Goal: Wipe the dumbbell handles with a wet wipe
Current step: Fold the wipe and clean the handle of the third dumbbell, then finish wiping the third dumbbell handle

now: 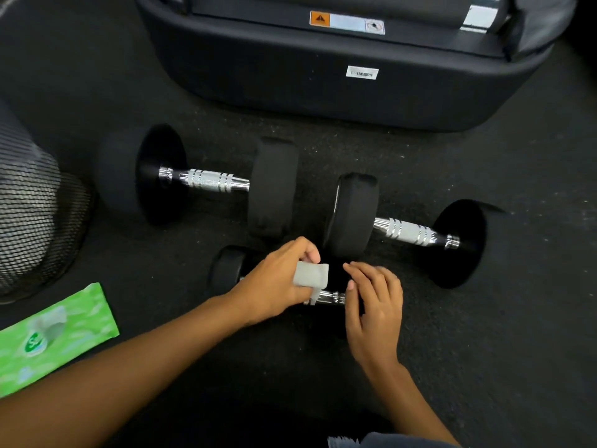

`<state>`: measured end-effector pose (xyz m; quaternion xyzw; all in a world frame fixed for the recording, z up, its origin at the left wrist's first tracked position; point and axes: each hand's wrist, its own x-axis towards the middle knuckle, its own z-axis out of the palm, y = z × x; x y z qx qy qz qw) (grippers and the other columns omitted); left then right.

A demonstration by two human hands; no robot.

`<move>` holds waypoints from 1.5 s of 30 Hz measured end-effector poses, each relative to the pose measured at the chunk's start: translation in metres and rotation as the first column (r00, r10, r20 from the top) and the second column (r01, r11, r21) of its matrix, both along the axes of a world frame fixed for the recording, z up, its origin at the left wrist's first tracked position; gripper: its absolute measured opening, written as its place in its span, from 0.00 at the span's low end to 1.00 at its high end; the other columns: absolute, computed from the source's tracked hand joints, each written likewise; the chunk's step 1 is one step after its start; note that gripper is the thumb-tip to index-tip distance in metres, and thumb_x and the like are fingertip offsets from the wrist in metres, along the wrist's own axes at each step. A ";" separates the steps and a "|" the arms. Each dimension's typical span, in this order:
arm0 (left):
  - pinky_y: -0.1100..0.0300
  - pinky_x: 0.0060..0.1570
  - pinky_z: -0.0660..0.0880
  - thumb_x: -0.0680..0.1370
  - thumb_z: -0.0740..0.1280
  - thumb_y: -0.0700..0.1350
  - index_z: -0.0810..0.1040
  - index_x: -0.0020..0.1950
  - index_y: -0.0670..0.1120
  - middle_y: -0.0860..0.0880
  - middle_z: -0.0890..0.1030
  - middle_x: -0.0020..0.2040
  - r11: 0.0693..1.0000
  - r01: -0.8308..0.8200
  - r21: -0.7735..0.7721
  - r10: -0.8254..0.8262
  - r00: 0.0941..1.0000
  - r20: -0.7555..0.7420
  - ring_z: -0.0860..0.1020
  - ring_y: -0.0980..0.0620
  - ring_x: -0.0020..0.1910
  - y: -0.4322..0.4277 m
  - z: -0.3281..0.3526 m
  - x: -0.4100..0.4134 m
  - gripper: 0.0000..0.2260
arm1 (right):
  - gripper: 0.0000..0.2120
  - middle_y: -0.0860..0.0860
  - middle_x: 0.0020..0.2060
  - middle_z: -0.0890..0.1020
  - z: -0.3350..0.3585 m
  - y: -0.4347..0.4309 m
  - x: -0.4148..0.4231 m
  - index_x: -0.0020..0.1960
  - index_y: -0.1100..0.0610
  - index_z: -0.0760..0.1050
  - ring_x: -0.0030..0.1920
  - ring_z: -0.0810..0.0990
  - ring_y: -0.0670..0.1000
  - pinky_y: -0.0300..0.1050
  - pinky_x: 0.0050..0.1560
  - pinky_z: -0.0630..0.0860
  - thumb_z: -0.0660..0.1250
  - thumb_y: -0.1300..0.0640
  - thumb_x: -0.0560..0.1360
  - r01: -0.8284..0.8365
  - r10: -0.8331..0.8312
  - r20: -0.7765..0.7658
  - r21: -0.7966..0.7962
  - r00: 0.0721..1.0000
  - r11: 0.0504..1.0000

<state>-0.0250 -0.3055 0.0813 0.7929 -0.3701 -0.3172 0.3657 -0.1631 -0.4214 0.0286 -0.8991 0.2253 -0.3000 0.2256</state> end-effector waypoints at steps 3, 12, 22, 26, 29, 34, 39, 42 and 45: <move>0.74 0.41 0.69 0.67 0.75 0.39 0.71 0.55 0.51 0.54 0.74 0.47 0.993 -0.118 -0.004 0.116 0.982 -0.150 0.73 0.60 0.45 0.000 0.017 0.005 0.21 | 0.14 0.45 0.51 0.81 0.022 0.007 0.016 0.57 0.54 0.79 0.52 0.71 0.44 0.37 0.55 0.63 0.58 0.54 0.78 -0.038 0.039 -0.041 0.026 0.998 0.999; 0.57 0.47 0.80 0.74 0.68 0.35 0.73 0.59 0.39 0.40 0.80 0.54 0.840 -0.541 -0.046 0.325 0.568 -0.756 0.81 0.49 0.50 0.029 0.076 0.040 0.15 | 0.11 0.51 0.45 0.82 0.099 0.014 0.093 0.55 0.60 0.79 0.43 0.77 0.44 0.35 0.38 0.73 0.63 0.57 0.77 -0.228 0.361 0.083 0.895 0.929 0.383; 0.57 0.40 0.80 0.75 0.64 0.34 0.76 0.49 0.42 0.41 0.81 0.49 0.623 -0.756 -0.199 0.440 0.550 -0.710 0.82 0.47 0.48 0.102 0.142 0.108 0.05 | 0.07 0.54 0.39 0.81 0.172 0.053 0.200 0.51 0.63 0.77 0.34 0.78 0.47 0.38 0.31 0.75 0.67 0.66 0.73 -0.315 0.534 0.225 0.946 0.815 0.081; 0.60 0.37 0.80 0.74 0.67 0.34 0.76 0.49 0.42 0.41 0.81 0.52 0.559 -0.787 -0.260 0.522 0.578 -0.628 0.82 0.49 0.47 0.146 0.170 0.136 0.06 | 0.08 0.56 0.40 0.78 0.210 0.088 0.249 0.51 0.65 0.76 0.34 0.75 0.48 0.35 0.29 0.73 0.67 0.68 0.73 -0.378 0.618 0.227 0.918 0.752 0.123; 0.58 0.40 0.81 0.73 0.68 0.34 0.75 0.48 0.41 0.43 0.81 0.47 0.511 -0.811 -0.287 0.596 0.574 -0.562 0.82 0.51 0.42 0.184 0.193 0.158 0.06 | 0.07 0.56 0.40 0.78 0.235 0.122 0.285 0.50 0.63 0.75 0.36 0.76 0.49 0.35 0.29 0.73 0.67 0.68 0.73 -0.424 0.665 0.232 0.894 0.710 0.141; 0.58 0.38 0.81 0.73 0.68 0.33 0.74 0.44 0.42 0.44 0.80 0.43 0.428 -0.850 -0.307 0.708 0.526 -0.471 0.80 0.51 0.38 0.252 0.219 0.192 0.06 | 0.08 0.58 0.41 0.77 0.263 0.190 0.337 0.46 0.60 0.73 0.34 0.76 0.50 0.38 0.29 0.74 0.66 0.71 0.72 -0.478 0.734 0.208 0.860 0.647 0.177; 0.58 0.34 0.80 0.72 0.68 0.31 0.74 0.43 0.40 0.52 0.78 0.25 0.374 -0.891 -0.256 0.790 0.451 -0.415 0.77 0.58 0.25 0.312 0.222 0.215 0.06 | 0.11 0.57 0.37 0.76 0.264 0.255 0.374 0.40 0.59 0.72 0.31 0.75 0.53 0.44 0.33 0.77 0.65 0.74 0.71 -0.505 0.771 0.041 0.777 0.635 0.375; 0.59 0.31 0.79 0.73 0.67 0.30 0.73 0.42 0.39 0.52 0.77 0.21 0.323 -0.931 -0.172 0.809 0.366 -0.460 0.76 0.59 0.21 0.330 0.202 0.223 0.06 | 0.13 0.54 0.35 0.78 0.250 0.283 0.388 0.37 0.55 0.73 0.32 0.78 0.53 0.50 0.39 0.81 0.65 0.73 0.70 -0.508 0.755 -0.119 0.672 0.645 0.539; 0.59 0.31 0.79 0.74 0.66 0.30 0.73 0.42 0.38 0.48 0.78 0.26 0.312 -0.946 -0.084 0.816 0.312 -0.487 0.76 0.58 0.22 0.339 0.185 0.229 0.05 | 0.15 0.56 0.41 0.79 0.237 0.300 0.394 0.35 0.53 0.72 0.33 0.77 0.51 0.45 0.34 0.81 0.64 0.72 0.70 -0.492 0.726 -0.247 0.594 0.642 0.637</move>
